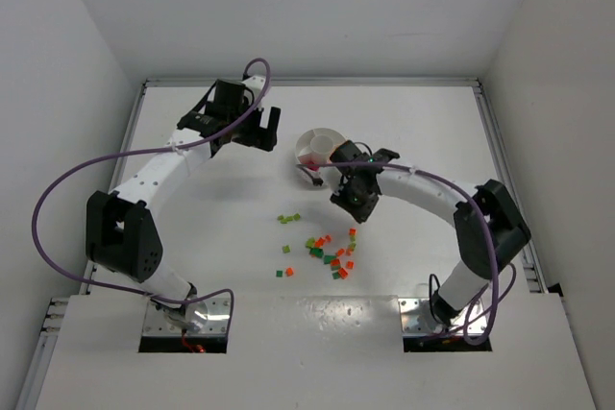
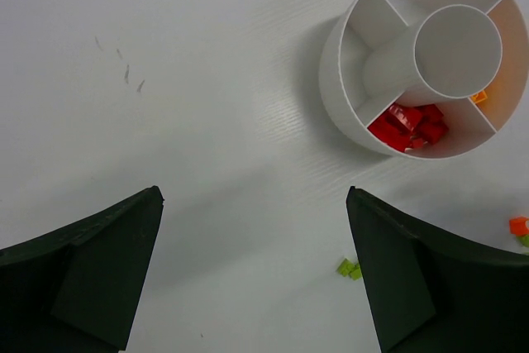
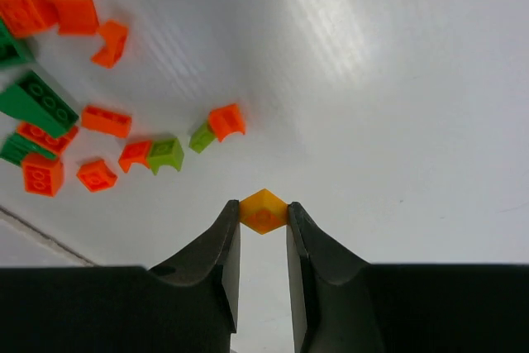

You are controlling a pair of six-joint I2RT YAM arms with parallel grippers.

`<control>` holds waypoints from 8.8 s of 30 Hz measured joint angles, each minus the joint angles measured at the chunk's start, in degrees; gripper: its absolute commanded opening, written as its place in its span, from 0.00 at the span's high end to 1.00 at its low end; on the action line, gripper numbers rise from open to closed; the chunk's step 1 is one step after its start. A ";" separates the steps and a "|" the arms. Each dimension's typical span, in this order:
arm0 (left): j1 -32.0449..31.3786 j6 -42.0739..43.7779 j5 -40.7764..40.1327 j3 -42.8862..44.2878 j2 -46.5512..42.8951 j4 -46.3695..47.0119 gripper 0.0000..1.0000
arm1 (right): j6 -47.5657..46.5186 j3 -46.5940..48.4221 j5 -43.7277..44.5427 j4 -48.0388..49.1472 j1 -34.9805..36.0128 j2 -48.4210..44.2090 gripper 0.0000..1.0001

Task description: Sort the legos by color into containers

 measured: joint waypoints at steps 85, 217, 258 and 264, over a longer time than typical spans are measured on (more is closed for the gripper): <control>5.11 -3.63 5.77 2.08 5.29 0.59 0.00 | 8.48 37.07 -0.35 -1.79 -7.21 17.70 0.20; -14.86 26.91 7.65 -19.47 -2.38 -3.30 0.15 | 1.18 7.02 1.01 2.78 -19.67 -7.61 0.13; -21.05 16.57 -0.35 -14.69 13.77 -1.60 0.60 | 2.19 16.96 -5.70 -0.92 -22.88 -0.74 0.24; -19.78 17.18 0.11 -14.69 13.77 -1.60 0.60 | 2.16 16.96 -5.70 -0.92 -22.88 -0.74 0.26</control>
